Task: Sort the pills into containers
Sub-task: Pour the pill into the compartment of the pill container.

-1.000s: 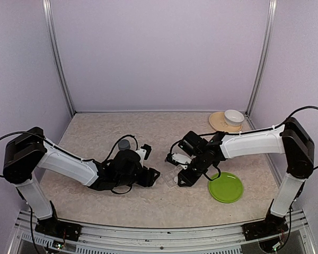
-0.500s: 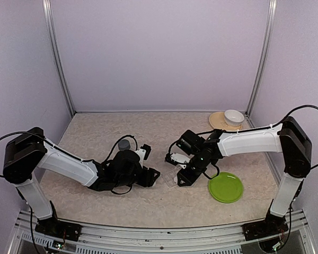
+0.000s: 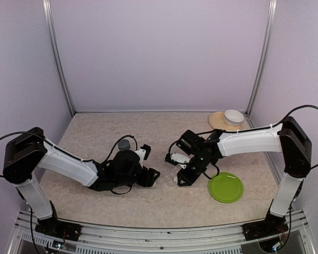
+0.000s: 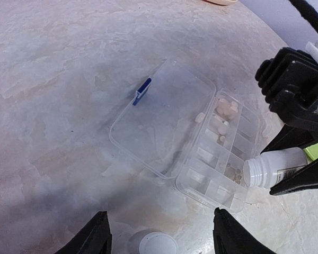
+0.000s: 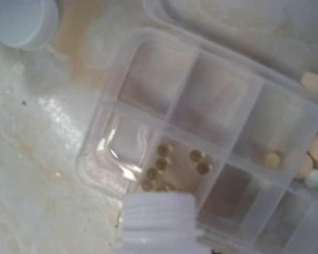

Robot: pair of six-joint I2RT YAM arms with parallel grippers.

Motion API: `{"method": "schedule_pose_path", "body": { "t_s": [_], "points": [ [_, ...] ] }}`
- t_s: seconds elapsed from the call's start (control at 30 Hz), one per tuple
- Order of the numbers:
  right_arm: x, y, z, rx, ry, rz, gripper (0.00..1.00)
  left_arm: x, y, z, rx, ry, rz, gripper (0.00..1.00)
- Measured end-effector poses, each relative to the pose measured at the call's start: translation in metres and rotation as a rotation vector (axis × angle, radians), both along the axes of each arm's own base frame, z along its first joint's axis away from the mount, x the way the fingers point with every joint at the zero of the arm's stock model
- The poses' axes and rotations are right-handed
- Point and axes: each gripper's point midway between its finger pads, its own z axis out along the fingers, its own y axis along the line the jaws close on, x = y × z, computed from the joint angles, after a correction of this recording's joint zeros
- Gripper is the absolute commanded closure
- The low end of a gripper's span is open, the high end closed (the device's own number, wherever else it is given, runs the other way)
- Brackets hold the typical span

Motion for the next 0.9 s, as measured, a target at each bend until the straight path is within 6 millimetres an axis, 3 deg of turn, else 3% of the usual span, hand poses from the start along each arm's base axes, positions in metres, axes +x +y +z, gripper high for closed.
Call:
{"method": "schedule_pose_path", "body": {
  "t_s": [0.9],
  "points": [
    [-0.0014,-0.0015,0.0021,-0.065,0.039,0.034,0.98,-0.0008,0.0012,-0.0018,0.003,0.003,0.001,0.35]
  ]
}}
